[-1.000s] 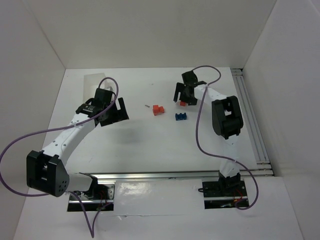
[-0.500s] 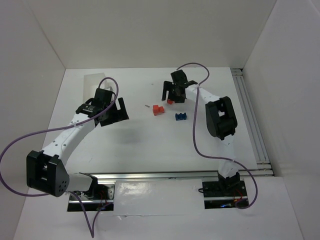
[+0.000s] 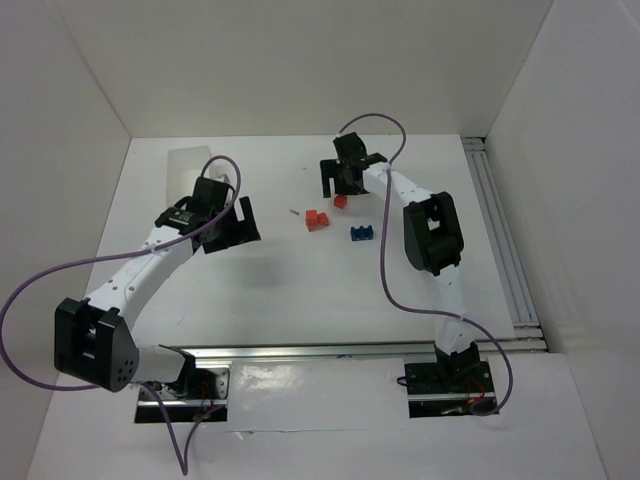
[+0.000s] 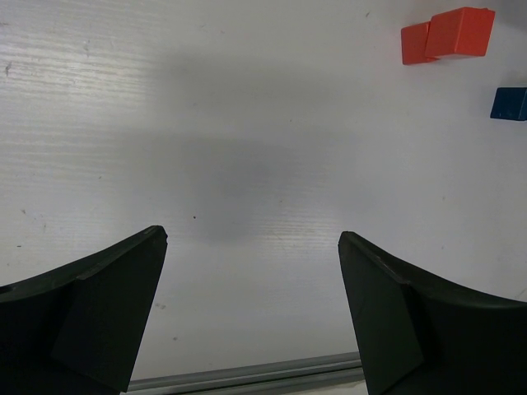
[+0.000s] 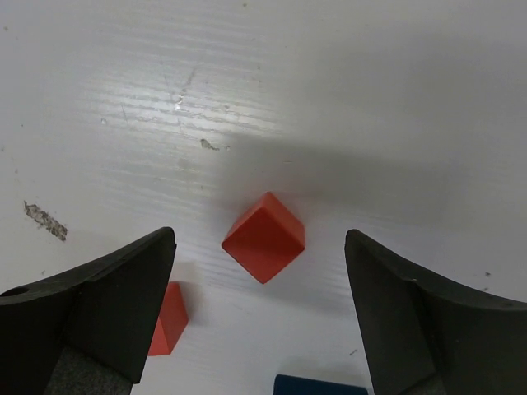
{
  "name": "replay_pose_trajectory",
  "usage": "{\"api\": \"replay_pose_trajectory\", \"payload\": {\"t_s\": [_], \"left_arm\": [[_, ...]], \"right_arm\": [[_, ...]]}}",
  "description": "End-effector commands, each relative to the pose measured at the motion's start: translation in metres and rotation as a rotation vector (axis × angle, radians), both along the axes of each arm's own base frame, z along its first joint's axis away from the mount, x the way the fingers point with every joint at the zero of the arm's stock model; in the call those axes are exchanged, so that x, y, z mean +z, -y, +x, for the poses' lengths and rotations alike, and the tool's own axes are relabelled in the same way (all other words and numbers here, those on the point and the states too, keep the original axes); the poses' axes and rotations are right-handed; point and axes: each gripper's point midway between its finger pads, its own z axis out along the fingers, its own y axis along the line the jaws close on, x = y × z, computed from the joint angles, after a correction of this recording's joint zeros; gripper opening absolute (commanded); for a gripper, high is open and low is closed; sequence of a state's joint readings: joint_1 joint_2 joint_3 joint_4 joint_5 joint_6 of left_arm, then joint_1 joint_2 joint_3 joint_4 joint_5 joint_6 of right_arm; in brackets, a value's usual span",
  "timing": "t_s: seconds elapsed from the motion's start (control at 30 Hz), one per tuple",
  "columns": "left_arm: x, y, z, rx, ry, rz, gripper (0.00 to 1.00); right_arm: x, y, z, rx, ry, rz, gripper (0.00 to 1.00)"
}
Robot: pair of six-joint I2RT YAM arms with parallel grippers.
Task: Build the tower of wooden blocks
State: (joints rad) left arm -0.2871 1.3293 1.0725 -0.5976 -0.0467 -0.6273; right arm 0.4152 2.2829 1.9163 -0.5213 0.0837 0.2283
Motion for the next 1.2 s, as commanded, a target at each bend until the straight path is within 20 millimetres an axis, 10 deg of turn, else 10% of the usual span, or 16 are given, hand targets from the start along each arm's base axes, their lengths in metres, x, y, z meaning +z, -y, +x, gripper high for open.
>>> {"api": "replay_pose_trajectory", "payload": {"t_s": [0.0,0.4,0.73,1.17], "left_arm": [[-0.006,0.001,0.002,-0.009,0.001,0.01,0.99],[-0.007,0.002,0.0,-0.005,-0.007,0.014,0.99],[-0.007,0.005,-0.001,-0.015,-0.007,0.014,0.99],[-0.009,0.004,-0.001,-0.015,-0.007,0.014,0.99]], "right_arm": [[-0.003,-0.012,0.0,0.089,0.003,-0.053,0.91],[-0.012,-0.032,0.0,0.175,-0.011,0.016,0.79],[0.0,-0.025,-0.027,0.127,-0.008,0.004,0.64],[-0.008,0.009,-0.013,-0.125,0.017,-0.099,0.4]]}}
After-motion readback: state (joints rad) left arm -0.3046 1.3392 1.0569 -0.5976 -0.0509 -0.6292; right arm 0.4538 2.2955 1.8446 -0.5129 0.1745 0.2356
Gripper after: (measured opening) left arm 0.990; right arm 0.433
